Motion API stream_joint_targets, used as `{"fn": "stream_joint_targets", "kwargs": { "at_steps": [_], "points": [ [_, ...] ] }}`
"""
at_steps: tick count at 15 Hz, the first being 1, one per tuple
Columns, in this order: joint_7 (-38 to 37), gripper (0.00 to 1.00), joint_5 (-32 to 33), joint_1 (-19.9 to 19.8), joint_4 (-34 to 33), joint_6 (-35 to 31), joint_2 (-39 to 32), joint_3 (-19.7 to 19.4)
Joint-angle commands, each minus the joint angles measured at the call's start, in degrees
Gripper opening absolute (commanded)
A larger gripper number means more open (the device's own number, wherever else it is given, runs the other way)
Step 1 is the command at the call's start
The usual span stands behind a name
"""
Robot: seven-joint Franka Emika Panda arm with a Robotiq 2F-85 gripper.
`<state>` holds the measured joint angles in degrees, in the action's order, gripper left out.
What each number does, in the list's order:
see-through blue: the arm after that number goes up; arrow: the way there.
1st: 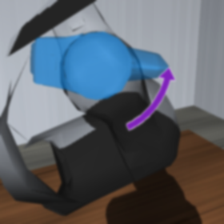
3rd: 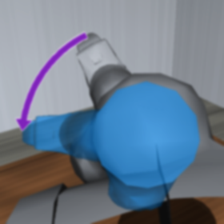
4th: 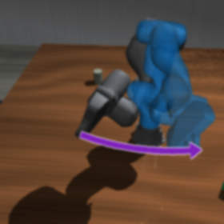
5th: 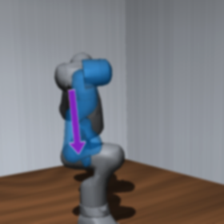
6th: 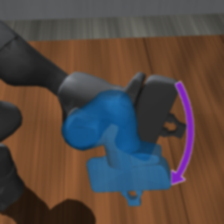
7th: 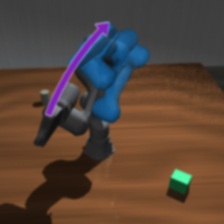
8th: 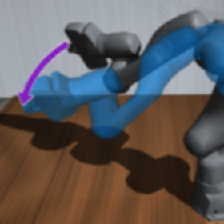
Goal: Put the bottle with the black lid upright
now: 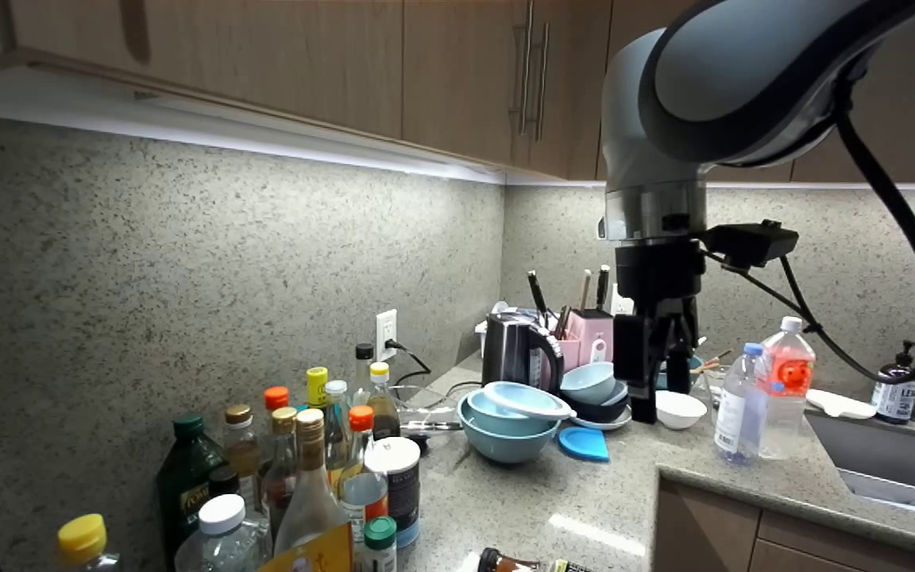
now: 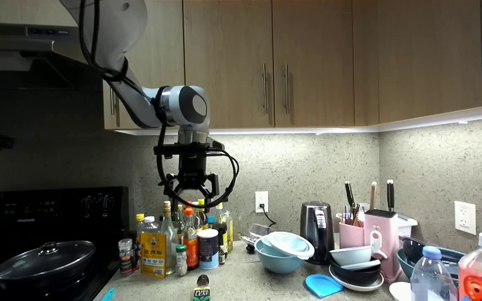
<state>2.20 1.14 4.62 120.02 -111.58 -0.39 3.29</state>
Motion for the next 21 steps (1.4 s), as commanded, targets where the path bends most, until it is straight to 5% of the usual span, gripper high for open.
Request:
{"fn": "stream_joint_targets", "kwargs": {
  "at_steps": [1, 5, 16, 21],
  "points": [
    [0.0, 1.0, -0.3, -0.2, 0.0, -1.8, -0.5, 0.3],
    [0.3, 1.0, -1.5, -0.1, -2.8, -5.4, -6.7, 0.6],
    [0.8, 1.0, -0.2, -0.4, -16.9, -2.4, -25.2, 0.1],
    [-0.1, 1.0, -0.6, -0.2, -15.9, -3.9, -25.2, 0.1]
  ]
}}
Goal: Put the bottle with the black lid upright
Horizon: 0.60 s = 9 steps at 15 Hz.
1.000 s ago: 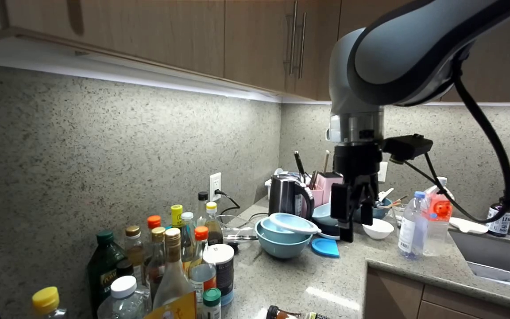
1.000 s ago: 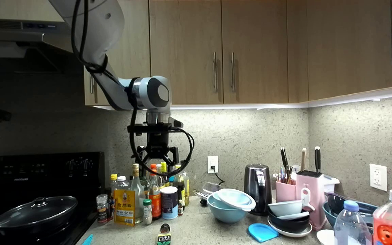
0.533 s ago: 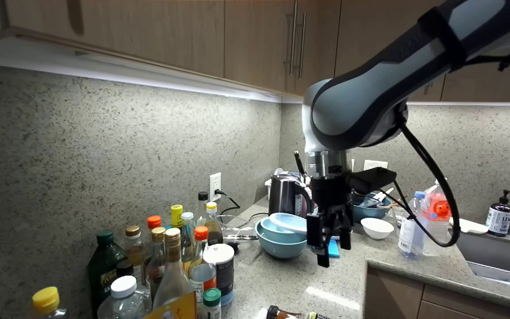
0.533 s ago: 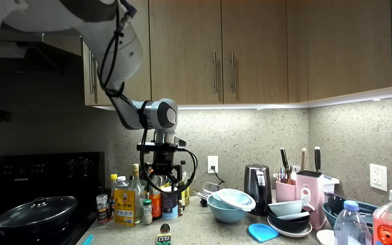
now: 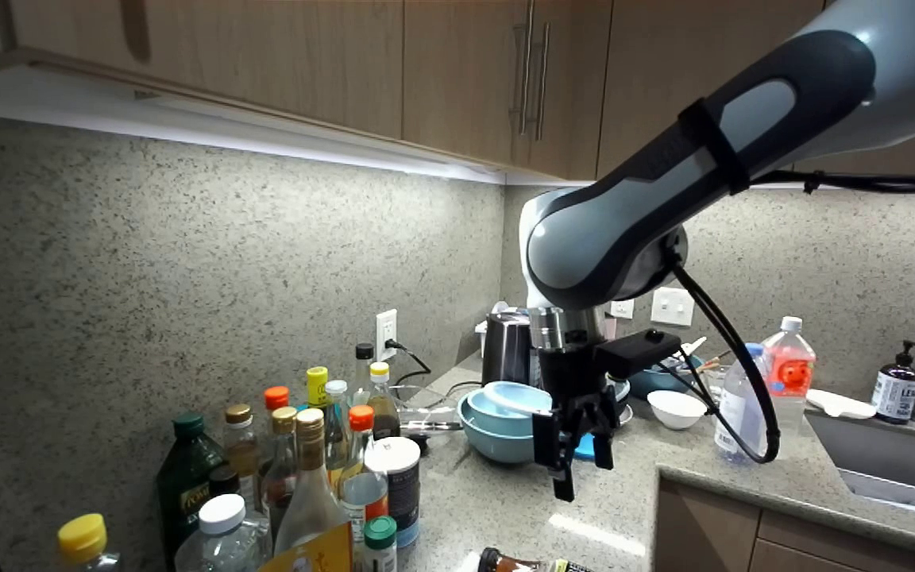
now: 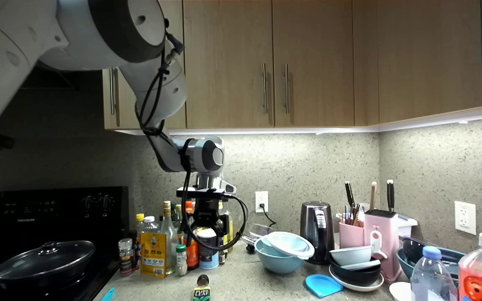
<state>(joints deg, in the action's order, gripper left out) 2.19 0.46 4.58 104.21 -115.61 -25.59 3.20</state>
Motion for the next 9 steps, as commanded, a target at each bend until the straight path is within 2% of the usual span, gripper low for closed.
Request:
{"fn": "stream_joint_targets", "kwargs": {
  "at_steps": [1, 3, 9],
  "points": [
    [-0.1, 1.0, 0.1, -0.1, -0.1, 0.1, 0.0, 0.2],
    [0.3, 1.0, -0.2, -0.3, -0.4, -0.8, -0.5, 0.3],
    [1.5, 1.0, -1.7, -1.3, -7.8, -0.3, -9.2, 0.5]
  ]
}}
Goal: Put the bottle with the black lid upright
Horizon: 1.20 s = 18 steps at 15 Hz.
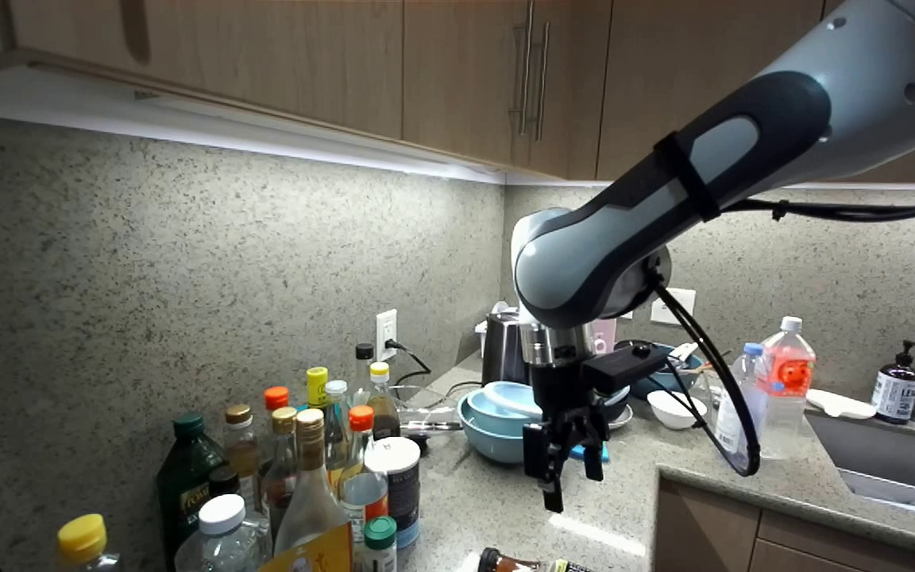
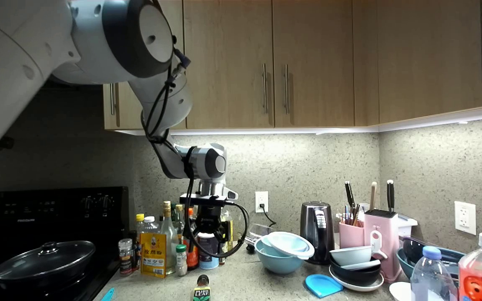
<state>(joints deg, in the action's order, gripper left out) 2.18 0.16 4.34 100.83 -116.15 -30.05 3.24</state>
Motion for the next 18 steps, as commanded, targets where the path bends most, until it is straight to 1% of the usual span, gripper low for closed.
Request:
{"fn": "stream_joint_targets", "kwargs": {
  "at_steps": [1, 5, 8, 9, 13, 18],
  "points": [
    [1.3, 1.0, -1.5, -1.1, -5.8, 0.5, -6.2, 0.5],
    [0.7, 1.0, -0.8, -0.7, -9.8, 1.6, -10.5, 0.5],
    [-0.7, 1.0, -0.7, 0.1, -9.6, 2.1, -10.8, 0.7],
    [-0.1, 1.0, -0.2, -0.1, -9.6, 0.7, -11.2, 0.4],
    [-0.2, 1.0, -0.1, 0.3, -9.7, 0.9, -11.3, 0.6],
    [1.1, 1.0, 0.3, 0.2, -11.4, 0.9, -13.6, 0.7]
  ]
}}
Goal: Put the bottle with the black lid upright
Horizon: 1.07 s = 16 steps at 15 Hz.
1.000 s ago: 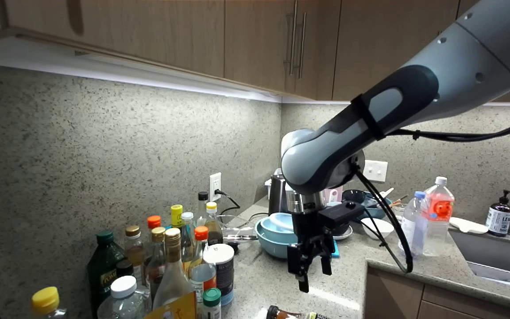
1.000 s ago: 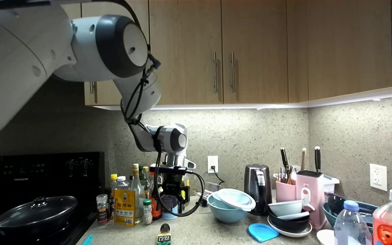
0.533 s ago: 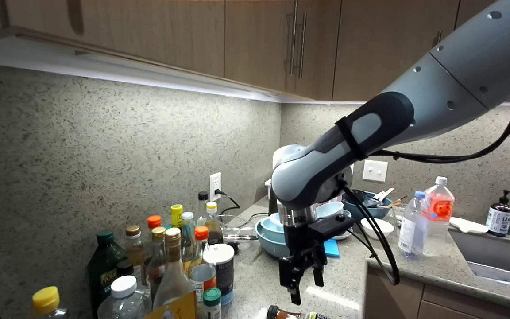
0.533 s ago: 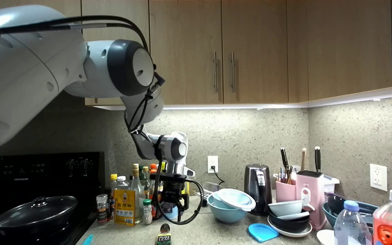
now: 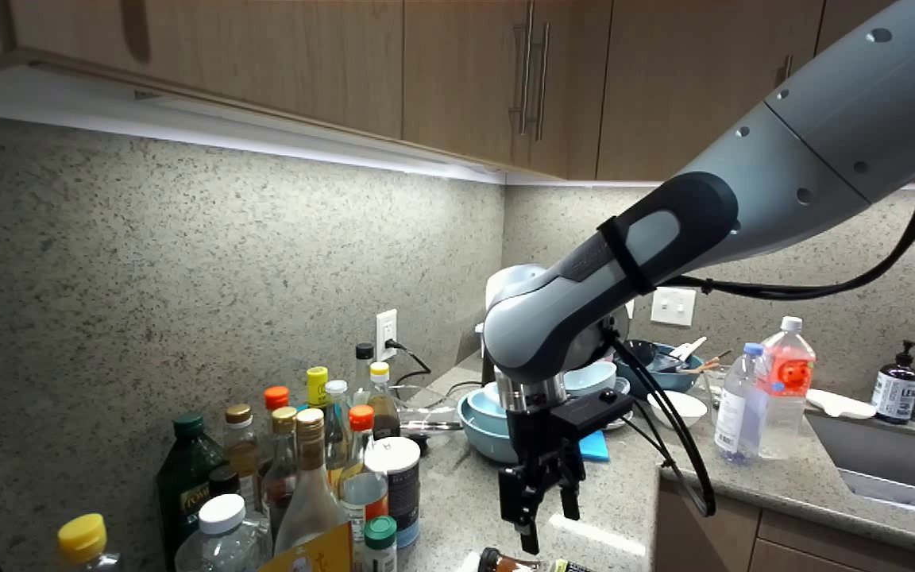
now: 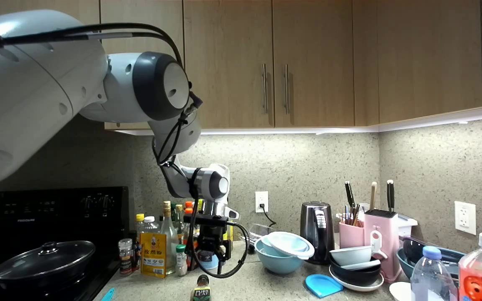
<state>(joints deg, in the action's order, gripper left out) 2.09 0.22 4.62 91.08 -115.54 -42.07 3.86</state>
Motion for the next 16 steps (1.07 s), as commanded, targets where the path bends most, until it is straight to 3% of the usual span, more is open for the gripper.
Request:
{"fn": "stream_joint_targets", "kwargs": {
  "at_steps": [1, 9, 16],
  "points": [
    [1.0, 1.0, 0.2, -0.1, -2.3, 0.5, -2.3, 0.0],
    [-0.1, 1.0, 1.4, 0.9, -6.3, 0.8, -6.5, -0.7],
    [2.0, 1.0, 3.6, 2.9, -1.7, -1.1, -4.1, 0.3]
  ]
}}
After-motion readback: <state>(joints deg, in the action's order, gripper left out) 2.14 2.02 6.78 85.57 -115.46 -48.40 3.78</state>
